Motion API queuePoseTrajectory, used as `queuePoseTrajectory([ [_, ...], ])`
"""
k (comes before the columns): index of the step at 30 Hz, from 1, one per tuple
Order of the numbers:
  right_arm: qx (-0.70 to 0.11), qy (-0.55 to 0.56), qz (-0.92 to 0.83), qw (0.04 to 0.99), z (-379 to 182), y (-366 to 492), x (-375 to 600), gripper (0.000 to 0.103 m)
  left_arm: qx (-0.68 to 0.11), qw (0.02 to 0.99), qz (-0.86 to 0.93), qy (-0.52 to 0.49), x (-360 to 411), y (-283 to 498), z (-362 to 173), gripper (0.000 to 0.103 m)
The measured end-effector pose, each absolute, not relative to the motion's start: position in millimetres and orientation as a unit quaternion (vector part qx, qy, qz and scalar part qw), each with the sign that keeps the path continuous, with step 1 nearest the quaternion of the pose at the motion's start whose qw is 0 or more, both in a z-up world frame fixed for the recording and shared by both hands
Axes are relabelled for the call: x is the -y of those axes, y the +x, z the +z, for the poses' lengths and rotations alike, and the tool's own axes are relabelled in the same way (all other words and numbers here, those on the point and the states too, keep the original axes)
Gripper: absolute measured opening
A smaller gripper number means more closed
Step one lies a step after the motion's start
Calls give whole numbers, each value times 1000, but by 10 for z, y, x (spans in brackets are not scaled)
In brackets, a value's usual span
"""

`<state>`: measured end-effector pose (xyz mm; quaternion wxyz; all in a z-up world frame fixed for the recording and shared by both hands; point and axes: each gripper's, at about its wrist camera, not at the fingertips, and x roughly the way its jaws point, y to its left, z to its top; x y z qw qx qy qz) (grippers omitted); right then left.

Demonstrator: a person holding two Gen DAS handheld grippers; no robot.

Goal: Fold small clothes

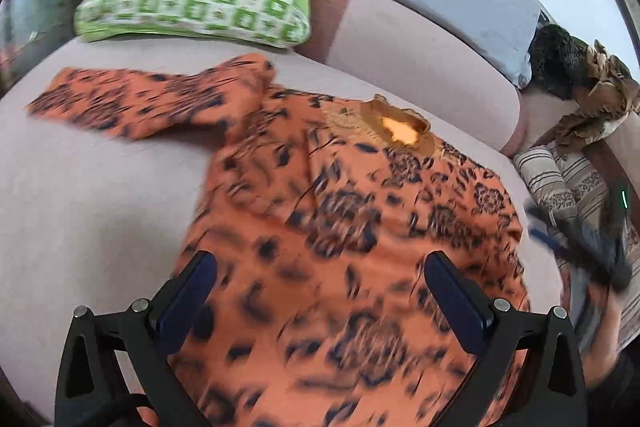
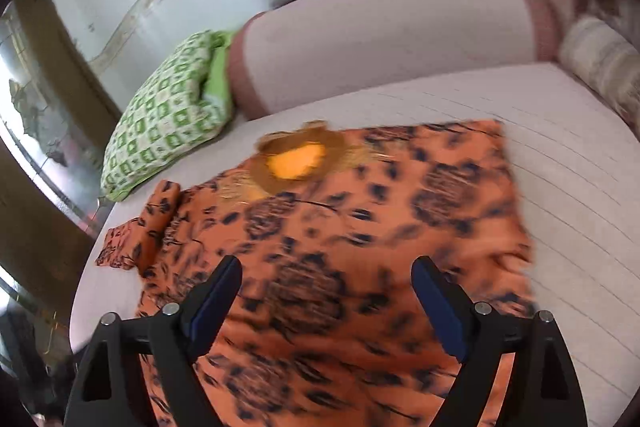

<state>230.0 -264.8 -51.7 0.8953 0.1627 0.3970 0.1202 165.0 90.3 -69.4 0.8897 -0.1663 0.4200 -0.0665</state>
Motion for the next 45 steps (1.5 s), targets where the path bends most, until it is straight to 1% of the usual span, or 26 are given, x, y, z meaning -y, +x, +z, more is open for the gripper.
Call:
queuePoseTrajectory([
  [3,-391,191,117,893,-558,2100,2944,89,-442,874,-87,-180,-831,2195,-678,103],
  [6,-381,204,121,893,-620,1883,3125,89,-476,852,-87,-197,-779,2762,-801,102],
  [7,-377,205,121,895,-640,1823,3170,89,-497,840,-78,-203,-769,2949,-909,94],
  [8,-373,207,119,896,-670,1788,3196,89,-509,832,-70,-208,-758,3024,-986,84],
  [9,-370,210,118,897,-683,1762,3234,89,-527,820,-63,-213,-752,3118,-1090,80],
  [11,-361,221,115,899,-718,1705,3330,89,-550,806,-46,-215,-742,3208,-1226,47],
  [12,-357,225,113,899,-734,1683,3369,89,-548,811,-32,-203,-733,3213,-1238,39],
  [13,-353,230,111,900,-758,1663,3405,89,-544,816,-24,-191,-719,3216,-1228,25],
  [14,-352,235,110,899,-791,1653,3428,89,-546,819,-24,-178,-692,3228,-1220,7],
  [17,-352,243,108,897,-891,1619,3486,89,-519,842,-16,-147,-636,3219,-1044,5],
  [20,-351,247,102,897,-940,1582,3532,89,-424,904,-8,-61,-475,3095,-526,2],
  [22,-345,251,100,899,-919,1566,3570,89,-382,924,4,-20,-399,3033,-360,3],
  [25,-335,256,97,901,-866,1566,3602,89,-420,908,8,-9,-394,3169,-627,3],
  [27,-340,247,98,902,-816,1620,3586,89,-474,880,9,-11,-434,3286,-972,3],
  [28,-341,236,94,905,-769,1672,3582,89,-487,873,15,-6,-451,3291,-1126,3],
  [31,-350,248,95,898,-692,1911,3684,89,-459,888,11,3,-505,3183,-1160,5],
  [33,-350,296,93,884,-703,2159,3896,89,-463,886,9,-8,-525,3191,-1155,5],
  [35,-382,346,103,851,-837,2451,4037,88,-468,884,8,-20,-541,3222,-1178,6],
  [36,-414,362,105,828,-968,2625,4055,85,-468,883,9,-20,-544,3237,-1181,7],
  [37,-442,361,106,814,-1085,2755,4031,66,-468,883,10,-19,-541,3262,-1195,9],
  [38,-467,351,92,806,-1193,2839,4004,44,-468,884,10,-19,-563,3244,-1205,9],
  [39,-488,350,86,795,-1298,2891,3983,13,-466,884,8,-20,-599,3226,-1203,10],
  [41,-485,339,81,802,-1298,2856,3951,12,-463,886,4,-15,-612,3283,-1206,13],
  [43,-478,295,55,825,-1261,2786,3900,13,-458,889,5,-6,-558,3257,-1214,14],
  [44,-486,310,52,815,-1363,2787,3923,13,-456,890,6,-1,-544,3225,-1208,15],
  [45,-481,327,55,811,-1364,2777,3960,16,-453,891,7,4,-539,3210,-1198,15],
])
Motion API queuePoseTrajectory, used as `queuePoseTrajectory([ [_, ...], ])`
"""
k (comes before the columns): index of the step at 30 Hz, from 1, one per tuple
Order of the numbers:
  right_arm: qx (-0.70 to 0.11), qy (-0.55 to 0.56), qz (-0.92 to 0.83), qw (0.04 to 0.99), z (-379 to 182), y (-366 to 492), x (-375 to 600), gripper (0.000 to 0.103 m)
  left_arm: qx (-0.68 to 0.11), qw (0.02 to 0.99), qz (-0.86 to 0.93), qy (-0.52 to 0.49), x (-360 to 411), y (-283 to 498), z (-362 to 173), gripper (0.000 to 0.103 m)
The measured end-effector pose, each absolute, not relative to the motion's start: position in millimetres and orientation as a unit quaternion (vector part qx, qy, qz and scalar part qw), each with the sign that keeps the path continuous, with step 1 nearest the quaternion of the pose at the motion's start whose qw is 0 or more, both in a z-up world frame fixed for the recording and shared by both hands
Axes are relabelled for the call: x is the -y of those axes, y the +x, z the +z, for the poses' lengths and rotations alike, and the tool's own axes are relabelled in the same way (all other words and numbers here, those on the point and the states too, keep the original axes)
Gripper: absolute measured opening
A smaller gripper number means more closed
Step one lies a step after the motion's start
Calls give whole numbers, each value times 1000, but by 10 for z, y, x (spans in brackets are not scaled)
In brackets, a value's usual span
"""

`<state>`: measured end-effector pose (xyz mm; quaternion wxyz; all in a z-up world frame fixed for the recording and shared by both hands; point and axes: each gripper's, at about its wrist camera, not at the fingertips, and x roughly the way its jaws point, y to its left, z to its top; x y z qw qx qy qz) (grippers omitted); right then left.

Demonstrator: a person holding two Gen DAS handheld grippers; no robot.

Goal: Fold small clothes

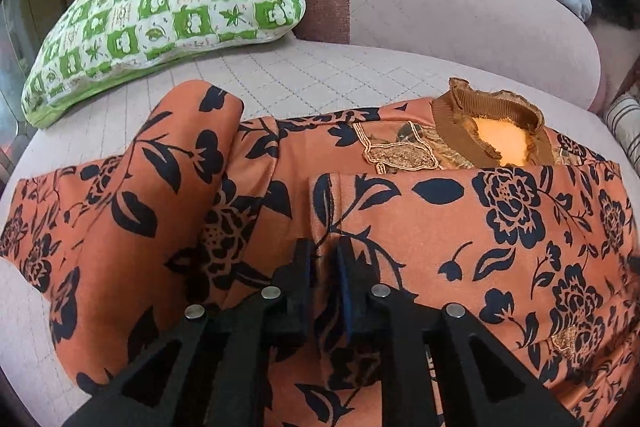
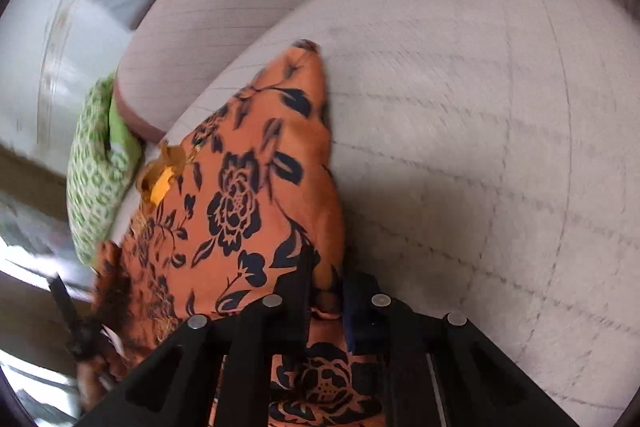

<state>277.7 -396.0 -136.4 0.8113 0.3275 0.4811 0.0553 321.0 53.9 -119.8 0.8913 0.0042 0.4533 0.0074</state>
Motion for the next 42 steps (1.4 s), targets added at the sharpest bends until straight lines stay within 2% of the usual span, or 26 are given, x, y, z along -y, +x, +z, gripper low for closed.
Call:
queuePoseTrajectory([
  [2,-457,322,63,826,-1209,2741,3965,20,-453,892,10,14,-527,3183,-1156,16],
  [3,-452,311,49,835,-1124,2716,3982,26,-448,894,9,9,-530,3158,-1112,16],
  [5,-435,320,43,841,-1011,2725,4037,48,-429,903,6,-10,-550,3091,-1009,15],
  [6,-428,321,44,844,-972,2767,4039,76,-421,907,-1,-21,-552,3059,-974,15],
  [7,-424,318,43,847,-936,2835,4029,80,-420,907,-7,-24,-551,3064,-968,16],
  [9,-413,316,46,853,-917,3035,3997,80,-433,901,-20,-17,-517,3085,-1038,16],
  [10,-412,322,52,851,-934,3135,3990,78,-449,893,-18,-15,-515,3119,-1117,16],
  [11,-411,330,64,848,-966,3279,4000,73,-456,890,-13,-18,-536,3147,-1197,20],
  [12,-418,325,81,845,-1014,3412,3956,26,-447,894,-7,-17,-544,3141,-1210,21],
  [13,-448,306,60,838,-1123,3528,3928,7,-446,895,-3,-13,-536,3141,-1211,24],
  [16,-446,328,21,833,-1248,3516,3946,11,-459,888,-9,-38,-614,3123,-1121,24],
  [18,-439,266,1,858,-1090,3434,3756,18,-443,893,-25,-67,-763,3026,-951,24],
  [19,-442,232,-15,866,-1002,3401,3658,23,-425,901,-30,-82,-892,2921,-814,27],
  [20,-438,182,-42,879,-858,3315,3526,26,-409,907,-30,-93,-1008,2831,-713,40],
  [21,-427,162,-55,888,-774,3225,3466,36,-393,913,-21,-108,-1196,2736,-599,49],
  [22,-417,154,-52,894,-695,3130,3418,57,-378,917,-2,-127,-1406,2614,-501,64],
  [23,-404,155,-35,901,-616,3016,3331,69,-353,920,24,-166,-1740,2458,-406,71],
  [24,-388,157,-14,908,-542,2874,3232,78,-338,918,44,-201,-2027,2354,-373,71],
  [29,-361,156,72,917,-479,2250,2781,78,-342,853,134,-371,-3320,2157,-686,72],
  [34,-395,131,109,903,-728,1830,2490,78,-346,807,180,-444,-4086,2193,-1098,71],
  [37,-402,134,108,900,-839,1717,2514,78,-342,792,194,-467,-4343,2256,-1212,71],
  [41,-404,150,95,897,-875,1680,2613,78,-347,800,209,-443,-4378,2377,-1221,70],
  [42,-404,154,92,897,-889,1672,2635,78,-353,800,219,-433,-4373,2415,-1218,64],
])
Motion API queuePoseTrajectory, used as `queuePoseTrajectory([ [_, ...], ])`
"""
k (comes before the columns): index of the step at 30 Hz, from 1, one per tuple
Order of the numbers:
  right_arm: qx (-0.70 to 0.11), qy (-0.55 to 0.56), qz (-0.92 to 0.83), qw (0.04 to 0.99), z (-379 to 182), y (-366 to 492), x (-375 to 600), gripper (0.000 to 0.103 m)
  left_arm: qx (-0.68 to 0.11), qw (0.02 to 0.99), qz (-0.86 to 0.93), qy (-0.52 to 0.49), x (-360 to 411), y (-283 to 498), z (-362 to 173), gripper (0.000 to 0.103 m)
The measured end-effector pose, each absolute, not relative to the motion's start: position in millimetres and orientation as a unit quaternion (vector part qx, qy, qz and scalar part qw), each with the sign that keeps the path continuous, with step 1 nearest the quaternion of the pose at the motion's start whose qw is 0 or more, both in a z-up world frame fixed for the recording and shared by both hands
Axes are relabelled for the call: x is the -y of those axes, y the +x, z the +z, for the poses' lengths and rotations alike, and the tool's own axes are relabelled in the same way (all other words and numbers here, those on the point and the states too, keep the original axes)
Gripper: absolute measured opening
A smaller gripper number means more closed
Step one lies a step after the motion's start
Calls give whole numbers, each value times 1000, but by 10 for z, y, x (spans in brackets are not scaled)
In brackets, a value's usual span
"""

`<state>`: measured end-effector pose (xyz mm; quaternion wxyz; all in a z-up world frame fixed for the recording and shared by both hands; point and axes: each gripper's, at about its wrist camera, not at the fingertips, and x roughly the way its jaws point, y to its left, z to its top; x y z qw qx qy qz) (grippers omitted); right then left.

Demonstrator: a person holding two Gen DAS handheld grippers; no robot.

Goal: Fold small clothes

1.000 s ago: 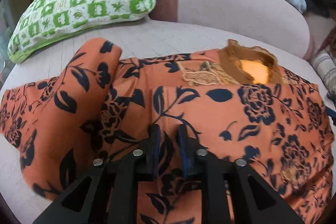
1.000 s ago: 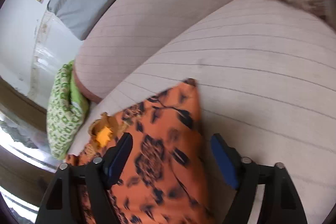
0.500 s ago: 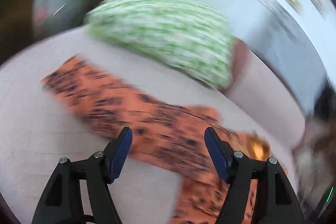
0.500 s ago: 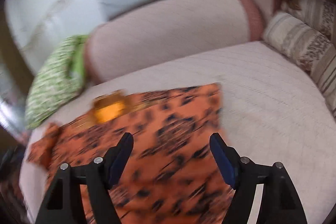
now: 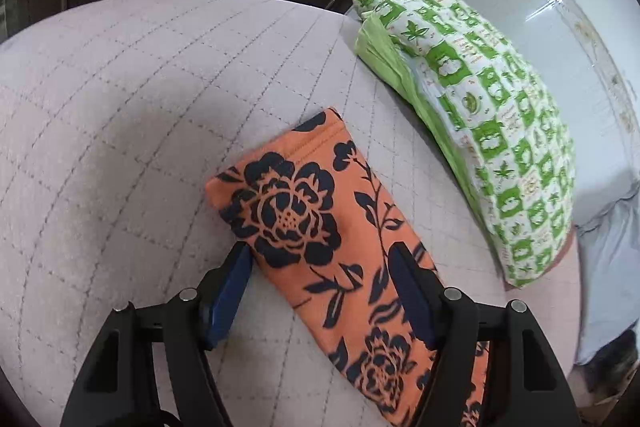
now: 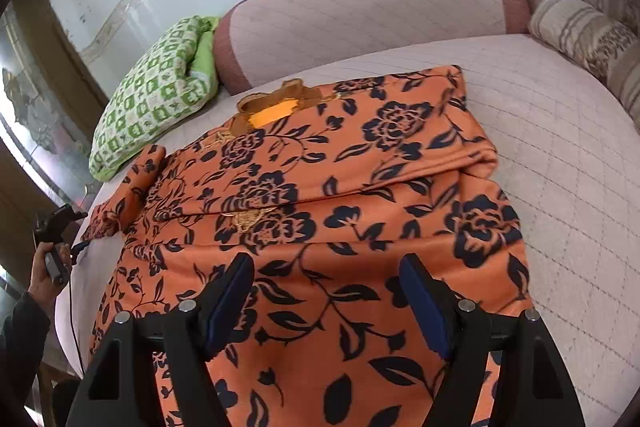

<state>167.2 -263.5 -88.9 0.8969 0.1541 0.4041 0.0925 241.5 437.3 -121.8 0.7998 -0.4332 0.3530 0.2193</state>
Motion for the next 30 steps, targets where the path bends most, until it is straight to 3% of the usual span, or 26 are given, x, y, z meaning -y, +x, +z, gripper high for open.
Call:
queuePoseTrajectory([
  [1,-405,158,90,896,-894,1679,2661,78,-364,799,231,-419,-4374,2444,-1226,30],
  [2,-405,163,87,895,-899,1658,2693,78,-383,791,237,-413,-4394,2494,-1270,5],
  [3,-405,167,85,895,-901,1662,2712,78,-386,782,234,-431,-4442,2504,-1320,4],
  [5,-405,170,81,895,-897,1656,2735,78,-386,779,244,-429,-4451,2509,-1254,3],
  [9,-392,171,76,901,-839,1557,2843,78,-334,861,242,-298,-3908,2518,-488,3],
  [12,-382,183,70,903,-822,1491,2957,78,-266,930,167,-189,-2998,2494,305,3],
  [17,-368,208,62,904,-806,1372,3143,78,-198,977,-1,-73,-1316,2338,1030,4],
  [22,-362,229,54,902,-829,1247,3314,78,-240,960,-146,-20,206,2291,779,8],
  [23,-364,232,53,900,-836,1241,3341,78,-258,952,-163,-11,380,2281,649,29],
  [25,-367,245,49,896,-841,1228,3415,79,-317,927,-200,9,638,2352,286,55],
  [27,-369,251,47,894,-835,1219,3467,80,-377,908,-183,15,614,2410,-97,55],
  [30,-364,265,52,891,-799,1223,3558,82,-396,906,-146,12,206,2377,-307,55],
])
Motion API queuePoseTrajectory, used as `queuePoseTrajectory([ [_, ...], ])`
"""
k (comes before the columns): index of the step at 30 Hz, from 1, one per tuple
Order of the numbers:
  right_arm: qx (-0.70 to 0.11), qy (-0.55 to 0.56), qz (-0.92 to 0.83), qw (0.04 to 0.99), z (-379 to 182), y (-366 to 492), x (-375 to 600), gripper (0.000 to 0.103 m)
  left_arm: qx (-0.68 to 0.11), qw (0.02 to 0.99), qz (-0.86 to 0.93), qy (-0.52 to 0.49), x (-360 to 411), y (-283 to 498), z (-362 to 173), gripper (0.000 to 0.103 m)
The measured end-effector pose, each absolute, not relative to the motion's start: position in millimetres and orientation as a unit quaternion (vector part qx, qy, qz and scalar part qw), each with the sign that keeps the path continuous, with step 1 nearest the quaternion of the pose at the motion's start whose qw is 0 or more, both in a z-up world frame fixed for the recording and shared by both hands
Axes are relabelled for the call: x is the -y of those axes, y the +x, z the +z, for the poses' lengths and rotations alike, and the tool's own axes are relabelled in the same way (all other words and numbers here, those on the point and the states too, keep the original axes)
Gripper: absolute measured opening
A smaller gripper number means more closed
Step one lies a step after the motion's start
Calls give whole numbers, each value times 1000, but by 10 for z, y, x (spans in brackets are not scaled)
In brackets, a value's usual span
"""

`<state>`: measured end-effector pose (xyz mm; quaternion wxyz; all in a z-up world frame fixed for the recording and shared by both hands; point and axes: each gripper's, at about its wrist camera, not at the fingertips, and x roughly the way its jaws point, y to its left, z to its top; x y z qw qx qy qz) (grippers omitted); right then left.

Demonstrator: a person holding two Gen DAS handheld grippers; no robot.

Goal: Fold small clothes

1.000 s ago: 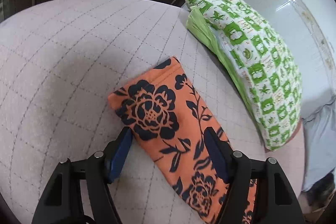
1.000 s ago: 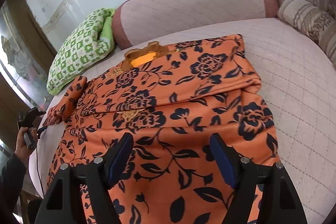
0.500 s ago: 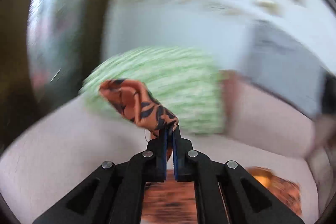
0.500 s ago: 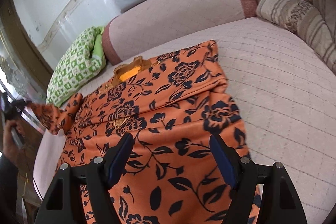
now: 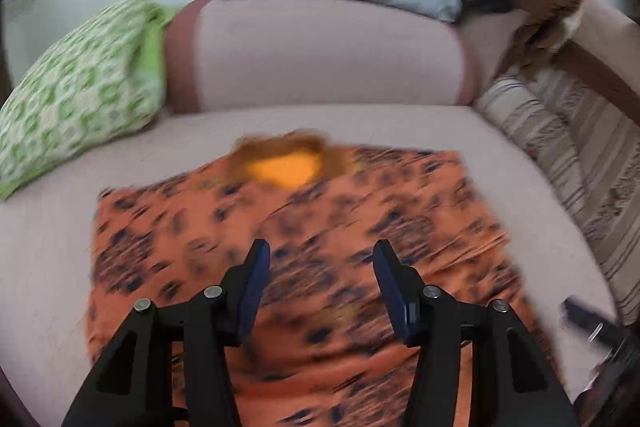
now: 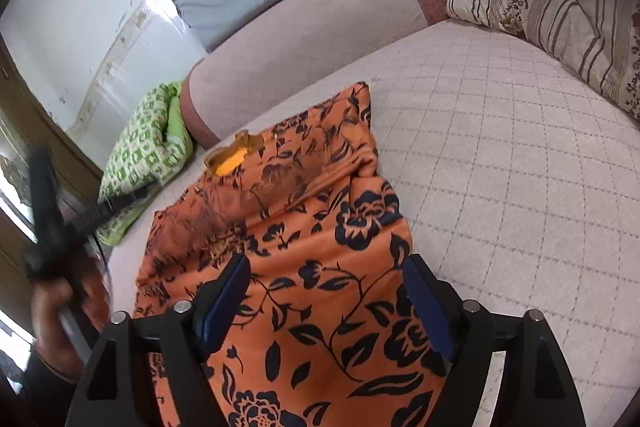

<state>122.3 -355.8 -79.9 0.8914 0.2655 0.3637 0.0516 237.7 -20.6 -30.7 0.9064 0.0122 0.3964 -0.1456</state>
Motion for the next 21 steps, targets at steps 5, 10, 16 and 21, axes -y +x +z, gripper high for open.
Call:
queuePoseTrajectory([
  [5,-360,305,67,879,-725,1456,3685,83,-401,915,-26,-23,-886,2359,-446,64],
  [10,-378,323,109,861,-631,2181,3667,82,-446,892,43,-68,-1572,2507,-801,64],
  [16,-432,251,97,861,-713,3011,3464,82,-446,888,23,-109,-1762,2585,-973,64],
  [21,-473,174,74,861,-898,3347,3299,82,-441,888,13,-132,-1962,2892,-915,64],
])
